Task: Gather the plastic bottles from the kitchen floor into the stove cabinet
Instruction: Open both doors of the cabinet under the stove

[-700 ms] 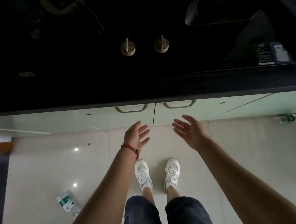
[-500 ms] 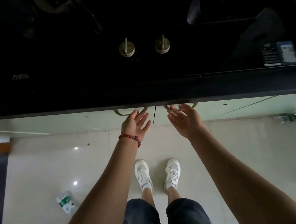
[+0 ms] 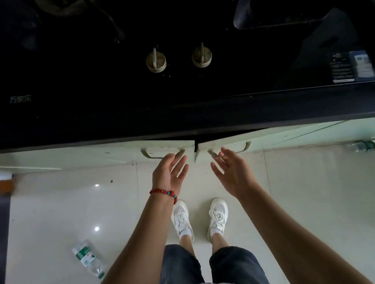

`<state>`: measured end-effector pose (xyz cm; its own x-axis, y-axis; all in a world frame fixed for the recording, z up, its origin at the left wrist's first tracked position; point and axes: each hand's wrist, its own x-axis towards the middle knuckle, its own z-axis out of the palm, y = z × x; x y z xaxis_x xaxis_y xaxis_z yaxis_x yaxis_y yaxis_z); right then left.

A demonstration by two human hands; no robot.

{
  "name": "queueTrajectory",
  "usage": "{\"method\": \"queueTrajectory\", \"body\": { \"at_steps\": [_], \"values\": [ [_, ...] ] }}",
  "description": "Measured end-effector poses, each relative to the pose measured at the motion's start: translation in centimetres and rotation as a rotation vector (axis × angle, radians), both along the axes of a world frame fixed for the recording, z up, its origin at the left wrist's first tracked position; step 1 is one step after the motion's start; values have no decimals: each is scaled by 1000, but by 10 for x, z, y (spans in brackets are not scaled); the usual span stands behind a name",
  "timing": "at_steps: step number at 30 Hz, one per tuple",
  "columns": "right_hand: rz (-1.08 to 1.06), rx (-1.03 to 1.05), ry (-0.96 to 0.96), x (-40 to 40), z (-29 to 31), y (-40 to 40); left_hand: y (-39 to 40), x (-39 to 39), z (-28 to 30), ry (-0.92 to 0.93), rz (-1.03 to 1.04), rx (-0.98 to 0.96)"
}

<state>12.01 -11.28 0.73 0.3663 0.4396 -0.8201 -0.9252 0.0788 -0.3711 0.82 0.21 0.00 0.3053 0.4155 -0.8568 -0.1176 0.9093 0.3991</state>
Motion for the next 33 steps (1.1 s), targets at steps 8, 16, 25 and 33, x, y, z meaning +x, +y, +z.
{"method": "queueTrajectory", "body": {
  "at_steps": [8,16,25,33],
  "values": [
    [147,-156,-173,-27,2,-38,-36,-51,10,85,-60,50],
    [183,-373,-249,-46,1,-70,-61,-141,13,167,-127,50],
    [275,-449,-335,-57,-2,-129,-71,-156,18,525,-267,264],
    [179,-597,-485,-72,9,-180,-76,-186,21,711,-344,473]
  ]
}}
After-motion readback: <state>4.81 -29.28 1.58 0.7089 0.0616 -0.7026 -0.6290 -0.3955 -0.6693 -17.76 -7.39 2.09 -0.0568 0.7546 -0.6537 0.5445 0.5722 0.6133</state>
